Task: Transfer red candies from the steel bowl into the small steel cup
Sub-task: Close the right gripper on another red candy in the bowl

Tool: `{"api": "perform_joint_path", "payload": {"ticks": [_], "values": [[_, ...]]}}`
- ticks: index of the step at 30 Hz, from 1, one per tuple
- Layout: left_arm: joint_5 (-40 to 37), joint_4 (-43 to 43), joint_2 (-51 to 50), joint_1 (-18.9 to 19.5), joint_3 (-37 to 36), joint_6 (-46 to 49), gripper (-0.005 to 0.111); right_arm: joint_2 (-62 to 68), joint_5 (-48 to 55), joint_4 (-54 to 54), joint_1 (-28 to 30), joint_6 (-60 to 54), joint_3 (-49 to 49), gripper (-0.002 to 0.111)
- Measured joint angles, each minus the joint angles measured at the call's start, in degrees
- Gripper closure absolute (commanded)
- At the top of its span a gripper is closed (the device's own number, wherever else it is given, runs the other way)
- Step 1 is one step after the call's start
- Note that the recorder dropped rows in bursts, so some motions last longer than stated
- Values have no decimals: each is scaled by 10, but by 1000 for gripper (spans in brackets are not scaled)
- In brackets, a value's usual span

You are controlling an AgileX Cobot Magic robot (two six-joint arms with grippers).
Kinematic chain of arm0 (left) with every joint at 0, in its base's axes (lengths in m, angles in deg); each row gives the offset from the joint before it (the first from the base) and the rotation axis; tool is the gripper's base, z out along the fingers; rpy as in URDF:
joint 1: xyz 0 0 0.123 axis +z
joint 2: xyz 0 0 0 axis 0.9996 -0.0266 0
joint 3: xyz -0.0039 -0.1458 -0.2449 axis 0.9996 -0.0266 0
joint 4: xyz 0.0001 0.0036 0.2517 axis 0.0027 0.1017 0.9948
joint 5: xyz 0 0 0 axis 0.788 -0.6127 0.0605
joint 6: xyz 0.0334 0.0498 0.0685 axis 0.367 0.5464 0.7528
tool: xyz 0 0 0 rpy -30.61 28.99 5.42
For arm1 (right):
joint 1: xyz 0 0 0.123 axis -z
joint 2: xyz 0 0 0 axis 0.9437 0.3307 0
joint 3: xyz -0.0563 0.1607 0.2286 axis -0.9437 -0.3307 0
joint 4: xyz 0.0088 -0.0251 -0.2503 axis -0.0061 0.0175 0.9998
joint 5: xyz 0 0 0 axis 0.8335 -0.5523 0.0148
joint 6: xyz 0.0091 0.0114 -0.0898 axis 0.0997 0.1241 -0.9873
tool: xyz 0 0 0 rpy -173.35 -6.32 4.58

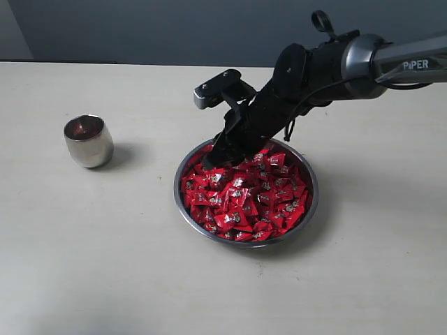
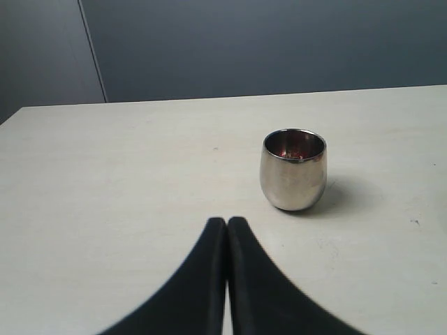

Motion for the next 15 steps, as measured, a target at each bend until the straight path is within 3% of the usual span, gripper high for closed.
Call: {"api": "perform_joint_path", "payload": {"ticks": [15], "values": [[0,0,0,0,0,-1,106,6,45,8,0,10,0,75]]}}
